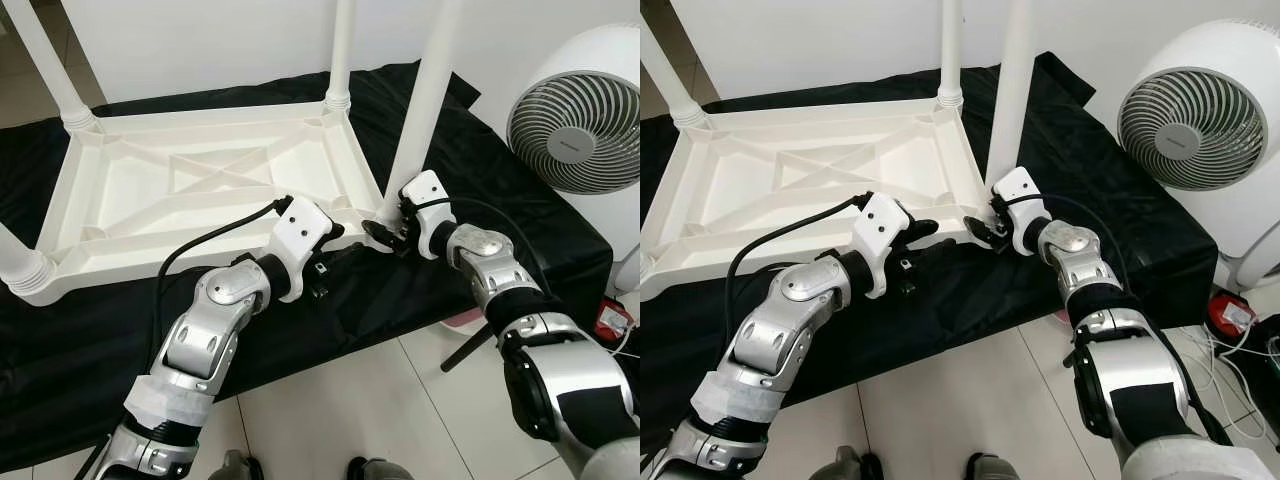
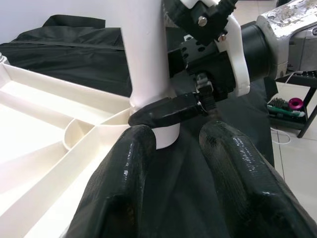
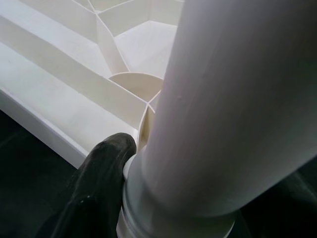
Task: Building children table
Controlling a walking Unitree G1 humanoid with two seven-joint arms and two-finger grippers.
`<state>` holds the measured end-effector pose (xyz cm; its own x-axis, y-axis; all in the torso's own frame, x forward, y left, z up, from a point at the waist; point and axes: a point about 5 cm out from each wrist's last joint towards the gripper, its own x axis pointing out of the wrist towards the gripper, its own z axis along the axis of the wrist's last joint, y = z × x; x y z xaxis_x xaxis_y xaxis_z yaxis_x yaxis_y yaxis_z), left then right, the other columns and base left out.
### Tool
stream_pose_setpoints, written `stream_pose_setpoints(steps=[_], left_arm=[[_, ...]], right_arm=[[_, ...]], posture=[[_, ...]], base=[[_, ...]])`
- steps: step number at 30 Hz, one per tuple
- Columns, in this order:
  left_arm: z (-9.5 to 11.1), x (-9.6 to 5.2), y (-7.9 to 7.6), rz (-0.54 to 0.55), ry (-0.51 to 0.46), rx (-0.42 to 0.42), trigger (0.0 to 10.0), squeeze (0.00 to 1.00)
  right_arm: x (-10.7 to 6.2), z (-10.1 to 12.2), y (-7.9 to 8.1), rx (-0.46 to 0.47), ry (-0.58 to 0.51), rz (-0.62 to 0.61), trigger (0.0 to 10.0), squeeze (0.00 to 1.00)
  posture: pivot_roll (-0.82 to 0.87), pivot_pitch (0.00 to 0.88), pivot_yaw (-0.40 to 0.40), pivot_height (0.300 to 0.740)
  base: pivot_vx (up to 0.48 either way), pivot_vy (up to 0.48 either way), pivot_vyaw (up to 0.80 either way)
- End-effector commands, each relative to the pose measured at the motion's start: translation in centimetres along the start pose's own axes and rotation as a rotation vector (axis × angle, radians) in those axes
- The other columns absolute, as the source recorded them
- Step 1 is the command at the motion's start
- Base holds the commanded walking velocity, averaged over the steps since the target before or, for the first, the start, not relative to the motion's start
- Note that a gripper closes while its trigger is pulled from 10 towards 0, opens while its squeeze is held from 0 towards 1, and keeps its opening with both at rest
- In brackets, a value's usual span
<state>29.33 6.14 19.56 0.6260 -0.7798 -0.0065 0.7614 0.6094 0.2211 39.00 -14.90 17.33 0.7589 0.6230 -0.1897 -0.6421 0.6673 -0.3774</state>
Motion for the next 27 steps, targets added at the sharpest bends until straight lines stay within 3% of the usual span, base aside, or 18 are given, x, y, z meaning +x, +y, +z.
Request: stream_pose_setpoints(steps=[1, 15, 22, 27], left_arm=[[-0.1, -0.1, 0.4, 0.053, 0.016, 0.002, 10.0, 0.00], [-0.1, 0.0, 0.2, 0.041, 0.015, -0.001, 10.0, 0.00], [-0.3, -0.2, 0.0, 0.050, 0.019, -0.009, 10.0, 0.00], [-0.4, -0.3, -0.1, 0.050, 0.021, -0.012, 10.0, 0.00]], right_arm=[[0.6, -0.3, 1.0, -0.020, 0.026, 0.060, 0.0, 0.00], [-0.4, -1.3, 0.5, 0.012, 0.018, 0.046, 0.0, 0.00], [-0.4, -2.0, 0.3, 0.171, -0.015, -0.146, 0.0, 0.00], [-0.3, -2.3, 0.6, 0.223, -0.020, -0.233, 0.0, 0.00]], posture=[[-0.04, 0.094, 0.019, 0.740], [-0.05, 0.097, 0.025, 0.740], [-0.05, 0.103, 0.011, 0.740], [-0.04, 0.105, 0.004, 0.740]], base=[[0.000, 0.000, 0.00], [0.000, 0.000, 0.00], [0.000, 0.000, 0.00], [0.000, 0.000, 0.00]])
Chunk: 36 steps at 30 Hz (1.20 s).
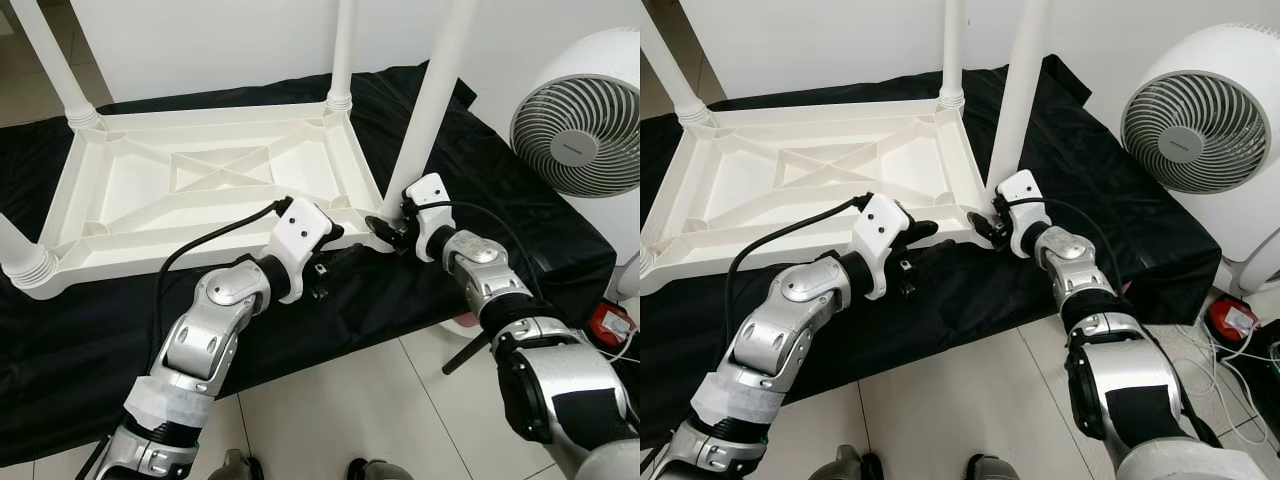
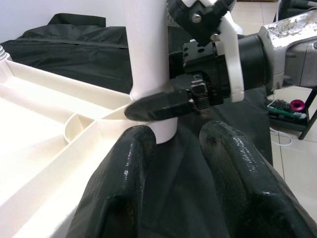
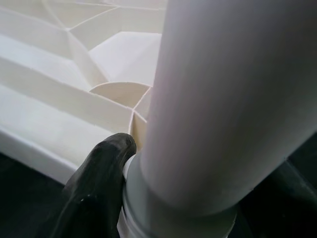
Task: Building children table
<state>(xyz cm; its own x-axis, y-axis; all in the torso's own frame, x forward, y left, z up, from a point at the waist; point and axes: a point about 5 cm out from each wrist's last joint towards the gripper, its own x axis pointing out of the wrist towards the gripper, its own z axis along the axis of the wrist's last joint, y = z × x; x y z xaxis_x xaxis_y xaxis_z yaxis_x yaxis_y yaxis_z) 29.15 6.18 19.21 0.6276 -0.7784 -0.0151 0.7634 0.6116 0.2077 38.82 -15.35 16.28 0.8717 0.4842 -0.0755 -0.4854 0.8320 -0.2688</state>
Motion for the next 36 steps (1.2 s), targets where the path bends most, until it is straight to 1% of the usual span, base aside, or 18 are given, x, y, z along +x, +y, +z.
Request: stream_pose_setpoints(steps=[1, 3, 4, 6, 11, 12, 14, 17, 21, 25, 26, 27, 28, 29, 30, 31, 32, 36], left_arm=[[-0.1, -0.1, 0.1, 0.050, 0.011, 0.001, 10.0, 0.00], [-0.1, -0.2, 0.1, 0.049, 0.012, -0.001, 10.0, 0.00], [-0.3, -0.3, 0.0, 0.049, 0.020, -0.006, 10.0, 0.00], [-0.5, -0.2, -0.1, 0.040, 0.027, -0.006, 10.0, 0.00], [-0.1, -0.1, -0.1, 0.031, 0.014, -0.004, 10.0, 0.00], [-0.1, -0.1, -0.1, 0.035, 0.012, -0.010, 10.0, 0.00], [-0.3, 0.0, -0.2, 0.033, 0.016, -0.012, 10.0, 0.00], [-0.1, 0.1, -0.3, 0.023, 0.012, -0.002, 10.0, 0.00], [-0.5, -0.2, -0.1, 0.046, 0.022, -0.008, 10.0, 0.00], [-0.5, -0.2, 0.0, 0.048, 0.023, -0.003, 10.0, 0.00], [-0.3, -0.1, 0.0, 0.049, 0.017, -0.001, 10.0, 0.00], [-0.3, -0.1, 0.0, 0.049, 0.017, -0.001, 10.0, 0.00], [-0.3, -0.2, 0.0, 0.052, 0.014, -0.005, 10.0, 0.00], [-0.3, -0.2, 0.0, 0.054, 0.013, -0.009, 10.0, 0.00], [-0.4, -0.2, -0.1, 0.053, 0.016, -0.009, 10.0, 0.00], [-0.4, -0.2, -0.1, 0.053, 0.016, -0.009, 10.0, 0.00], [-0.3, -0.1, -0.1, 0.052, 0.016, -0.005, 10.0, 0.00], [-0.3, -0.1, -0.2, 0.052, 0.013, -0.010, 10.0, 0.00]], right_arm=[[-0.3, -1.2, 0.2, 0.074, 0.036, -0.030, 0.0, 0.00], [-0.3, -1.6, 1.6, 0.121, 0.013, -0.182, 0.0, 0.00], [-0.6, -2.0, 2.5, 0.152, 0.020, -0.272, 0.0, 0.00], [-0.9, -2.5, 3.4, 0.215, 0.043, -0.395, 0.0, 0.00], [-0.8, -2.5, 4.1, 0.271, 0.046, -0.468, 0.0, 0.00], [-0.7, -2.1, 4.6, 0.301, 0.026, -0.507, 0.0, 0.00], [-0.5, -1.7, 4.8, 0.312, 0.012, -0.524, 0.0, 0.00], [-0.3, -0.9, 4.3, 0.297, -0.002, -0.533, 0.0, 0.00], [-0.5, -1.0, 3.7, 0.290, 0.007, -0.544, 0.0, 0.00], [-0.6, -0.7, 3.8, 0.290, 0.020, -0.553, 0.0, 0.00], [-0.5, -0.5, 3.9, 0.291, 0.014, -0.550, 7.9, 0.00], [-0.5, -0.5, 3.9, 0.291, 0.014, -0.550, 7.9, 0.00], [-0.7, -0.1, 3.8, 0.274, 0.006, -0.557, 10.0, 0.00], [-0.8, 0.1, 3.8, 0.262, 0.000, -0.561, 10.0, 0.00], [-1.0, 0.2, 3.5, 0.269, -0.010, -0.571, 10.0, 0.76], [-1.0, 0.2, 3.5, 0.269, -0.010, -0.571, 10.0, 0.76], [-1.3, 0.5, 3.2, 0.273, -0.033, -0.577, 10.0, 1.00], [-2.2, 1.1, 2.7, 0.268, -0.096, -0.590, 10.0, 1.00]], posture=[[-0.04, 0.105, 0.004, 0.740], [-0.05, 0.119, 0.009, 0.740], [-0.05, 0.117, 0.010, 0.740], [-0.06, 0.108, 0.009, 0.740], [-0.06, 0.111, 0.011, 0.740], [-0.06, 0.113, 0.010, 0.740], [-0.06, 0.097, 0.010, 0.740], [-0.06, 0.098, 0.006, 0.740], [-0.05, 0.087, 0.000, 0.740], [-0.05, 0.085, -0.003, 0.740], [-0.05, 0.085, -0.003, 0.740], [-0.05, 0.085, -0.003, 0.740], [-0.05, 0.091, -0.005, 0.740], [-0.05, 0.091, -0.005, 0.740], [-0.05, 0.083, -0.008, 0.740], [-0.05, 0.083, -0.008, 0.740], [-0.05, 0.083, -0.008, 0.740], [-0.06, 0.093, -0.007, 0.740]], base=[[0.000, 0.000, 0.00], [0.000, 0.000, 0.00], [0.000, 0.000, 0.00], [0.000, 0.000, 0.00], [0.000, 0.000, 0.00], [0.000, 0.000, 0.00], [0.000, 0.000, 0.00], [0.000, 0.000, 0.00], [0.000, 0.000, 0.00], [0.000, 0.000, 0.00], [0.000, 0.000, 0.00], [0.000, 0.000, 0.00], [0.000, 0.000, 0.00], [0.000, 0.000, 0.00], [0.000, 0.000, 0.00], [0.000, 0.000, 0.00], [0.000, 0.000, 0.00], [0.000, 0.000, 0.00]])
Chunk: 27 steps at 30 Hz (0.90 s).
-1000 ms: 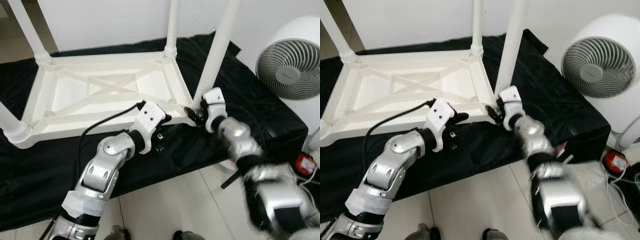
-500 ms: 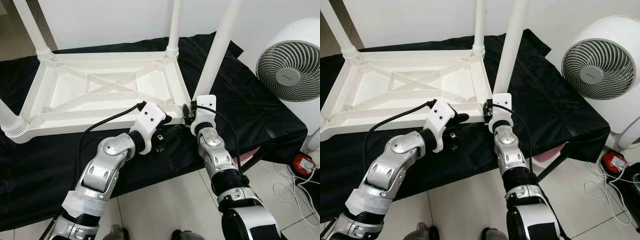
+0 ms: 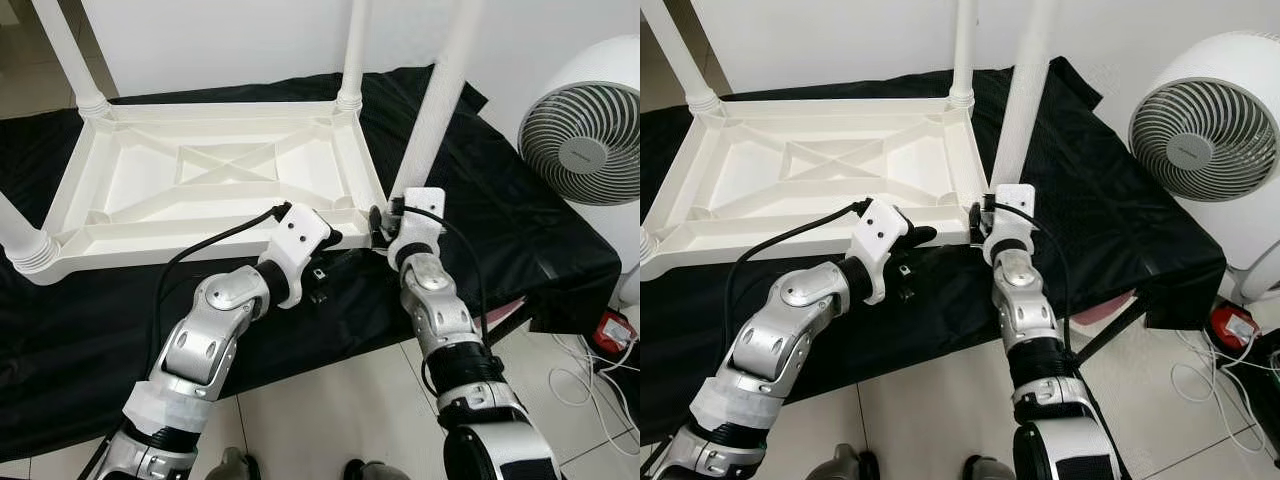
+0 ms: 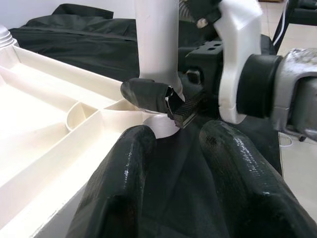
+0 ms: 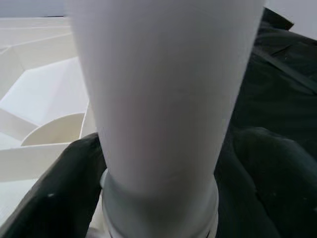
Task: Building children table
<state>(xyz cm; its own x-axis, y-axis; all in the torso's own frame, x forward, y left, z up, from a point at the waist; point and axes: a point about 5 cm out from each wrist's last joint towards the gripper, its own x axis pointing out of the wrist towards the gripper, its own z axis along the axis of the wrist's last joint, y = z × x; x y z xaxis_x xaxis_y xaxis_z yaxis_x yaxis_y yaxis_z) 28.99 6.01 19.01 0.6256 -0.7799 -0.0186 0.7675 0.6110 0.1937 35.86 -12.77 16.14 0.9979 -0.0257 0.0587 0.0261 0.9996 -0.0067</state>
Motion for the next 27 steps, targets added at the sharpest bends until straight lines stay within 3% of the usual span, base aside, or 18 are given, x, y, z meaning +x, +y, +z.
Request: stream_pose_setpoints(steps=[1, 4, 5, 13, 14, 15, 16, 17, 18, 19, 26, 27], left_arm=[[-0.4, -0.1, 0.0, 0.053, 0.017, 0.004, 10.0, 0.00], [-0.5, -0.1, 0.0, 0.052, 0.023, 0.005, 10.0, 0.00], [-0.4, -0.1, 0.1, 0.054, 0.023, 0.009, 10.0, 0.00], [-0.6, -0.3, 0.4, 0.066, 0.031, 0.009, 10.0, 0.00], [-0.5, -0.3, 0.5, 0.067, 0.032, 0.013, 10.0, 0.00], [-0.4, -0.3, 0.6, 0.069, 0.026, 0.014, 10.0, 0.00], [-0.4, -0.3, 0.6, 0.069, 0.026, 0.014, 10.0, 0.00], [-0.3, -0.3, 0.7, 0.071, 0.022, 0.014, 10.0, 0.00], [-0.3, -0.3, 0.7, 0.071, 0.022, 0.014, 10.0, 0.00], [-0.3, -0.2, 0.7, 0.070, 0.022, 0.014, 10.0, 0.00], [-0.2, 0.0, 0.6, 0.064, 0.020, 0.014, 10.0, 0.00], [-0.3, -0.1, 0.6, 0.063, 0.020, 0.013, 10.0, 0.00]], right_arm=[[-0.6, 0.6, -1.4, 0.015, -0.048, -0.048, 10.0, 1.00], [-0.8, 0.5, -1.6, 0.016, -0.050, -0.056, 10.0, 1.00], [-1.5, 0.0, -2.4, -0.015, -0.018, -0.104, 10.0, 0.00], [-3.4, -1.2, -3.2, -0.028, 0.027, -0.113, 10.0, 0.00], [-4.0, -1.4, -3.1, -0.024, 0.028, -0.089, 7.6, 0.00], [-4.7, -1.4, -3.0, -0.028, 0.020, -0.057, 4.5, 0.00], [-4.7, -1.4, -3.0, -0.028, 0.020, -0.057, 4.5, 0.00], [-5.7, -1.2, -2.7, -0.042, -0.008, 0.004, 6.6, 0.00], [-5.7, -1.2, -2.7, -0.042, -0.008, 0.004, 6.6, 0.00], [-5.9, -1.2, -2.5, -0.039, -0.017, 0.042, 10.0, 0.00], [-6.8, -1.1, -1.9, -0.022, -0.027, 0.159, 10.0, 0.00], [-6.8, -1.2, -2.0, 0.004, -0.014, 0.168, 7.8, 0.00]], posture=[[-0.06, 0.094, -0.007, 0.740], [-0.06, 0.094, -0.007, 0.740], [-0.06, 0.100, -0.002, 0.740], [-0.06, 0.102, 0.003, 0.740], [-0.07, 0.107, 0.008, 0.740], [-0.07, 0.109, 0.009, 0.740], [-0.07, 0.109, 0.009, 0.740], [-0.07, 0.108, 0.010, 0.740], [-0.07, 0.108, 0.010, 0.740], [-0.08, 0.111, 0.011, 0.740], [-0.08, 0.114, 0.014, 0.740], [-0.08, 0.114, 0.014, 0.740]], base=[[0.000, 0.000, 0.00], [0.000, 0.000, 0.00], [0.000, 0.000, 0.00], [0.000, 0.000, 0.00], [0.000, 0.000, 0.00], [0.000, 0.000, 0.00], [0.000, 0.000, 0.00], [0.000, 0.000, 0.00], [0.000, 0.000, 0.00], [0.000, 0.000, 0.00], [0.000, 0.000, 0.00], [0.000, 0.000, 0.00]])
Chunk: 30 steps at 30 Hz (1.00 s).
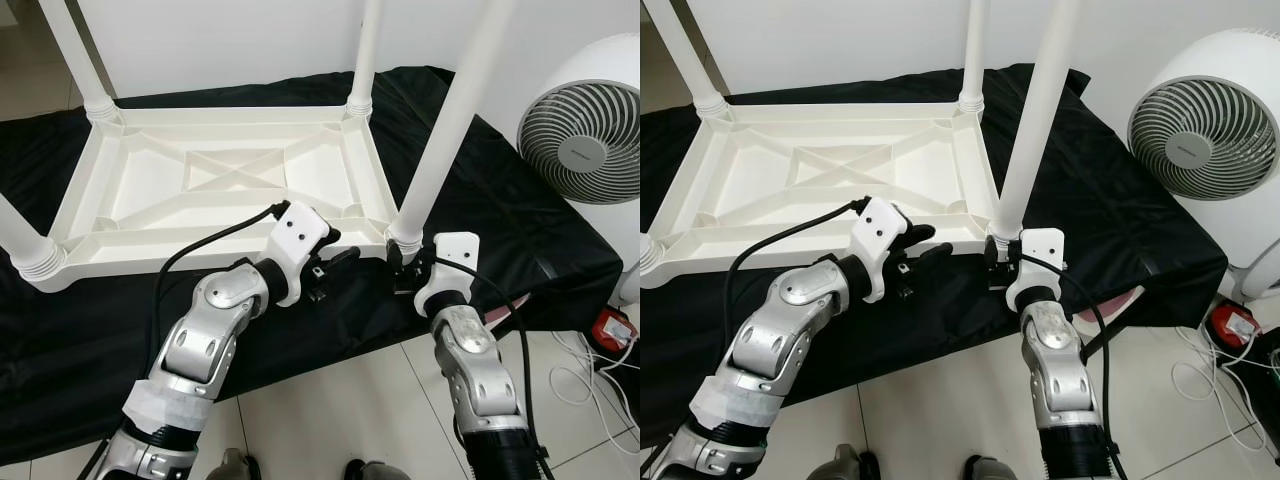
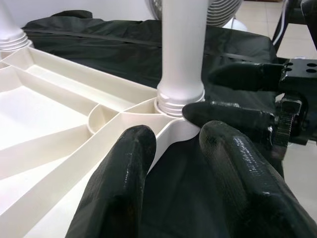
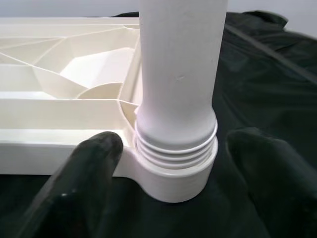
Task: Building children table
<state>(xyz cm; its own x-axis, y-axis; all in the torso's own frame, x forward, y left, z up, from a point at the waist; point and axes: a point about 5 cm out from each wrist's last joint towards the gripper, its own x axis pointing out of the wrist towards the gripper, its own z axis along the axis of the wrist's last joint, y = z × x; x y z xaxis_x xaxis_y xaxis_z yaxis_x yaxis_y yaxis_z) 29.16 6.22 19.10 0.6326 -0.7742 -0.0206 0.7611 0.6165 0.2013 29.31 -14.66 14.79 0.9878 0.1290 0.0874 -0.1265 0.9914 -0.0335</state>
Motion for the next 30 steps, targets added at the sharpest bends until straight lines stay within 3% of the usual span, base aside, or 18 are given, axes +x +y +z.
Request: stream_pose_setpoints(steps=[1, 8, 11, 21, 24, 28, 29, 30], left_arm=[[-0.3, 0.0, 0.4, 0.057, 0.019, 0.006, 10.0, 0.00], [-0.4, -0.2, 0.6, 0.065, 0.022, 0.009, 10.0, 0.00], [-0.4, -0.2, 0.6, 0.066, 0.022, 0.010, 10.0, 0.00], [0.2, 0.4, 0.8, 0.071, 0.015, 0.060, 10.0, 0.00], [0.3, 0.5, 0.9, 0.069, 0.014, 0.065, 10.0, 0.00], [0.6, 0.9, 1.6, 0.094, 0.007, 0.087, 10.0, 0.00], [0.7, 1.0, 1.9, 0.109, 0.007, 0.090, 10.0, 0.00], [0.8, 1.1, 2.3, 0.126, 0.009, 0.091, 10.0, 0.00]], right_arm=[[-0.3, -0.3, 0.0, 0.021, 0.021, 0.041, 0.0, 0.00], [-0.2, 0.7, -0.6, -0.020, 0.015, 0.269, 0.0, 0.00], [0.0, 1.0, -1.0, -0.026, 0.015, 0.305, 0.0, 0.00], [3.1, 2.2, -4.5, -0.092, -0.008, 0.260, 0.0, 0.00], [3.4, 2.3, -4.8, -0.097, -0.008, 0.247, 0.0, 0.00], [4.0, 2.7, -6.6, -0.096, -0.024, 0.150, 0.0, 0.00], [4.1, 2.8, -7.3, -0.099, -0.029, 0.111, 1.0, 0.00], [4.2, 3.0, -8.0, -0.100, -0.043, 0.052, 2.7, 0.00]], posture=[[-0.08, 0.114, 0.014, 0.740], [-0.08, 0.119, 0.014, 0.740], [-0.08, 0.119, 0.014, 0.740], [-0.06, 0.123, 0.019, 0.740], [-0.06, 0.123, 0.022, 0.740], [-0.06, 0.122, 0.029, 0.740], [-0.06, 0.122, 0.029, 0.740], [-0.07, 0.121, 0.033, 0.740]], base=[[0.000, 0.000, 0.00], [0.000, 0.000, 0.00], [0.000, 0.000, 0.00], [0.000, 0.000, 0.00], [0.000, 0.000, 0.00], [0.000, 0.000, 0.00], [0.000, 0.000, 0.00], [0.000, 0.000, 0.00]])
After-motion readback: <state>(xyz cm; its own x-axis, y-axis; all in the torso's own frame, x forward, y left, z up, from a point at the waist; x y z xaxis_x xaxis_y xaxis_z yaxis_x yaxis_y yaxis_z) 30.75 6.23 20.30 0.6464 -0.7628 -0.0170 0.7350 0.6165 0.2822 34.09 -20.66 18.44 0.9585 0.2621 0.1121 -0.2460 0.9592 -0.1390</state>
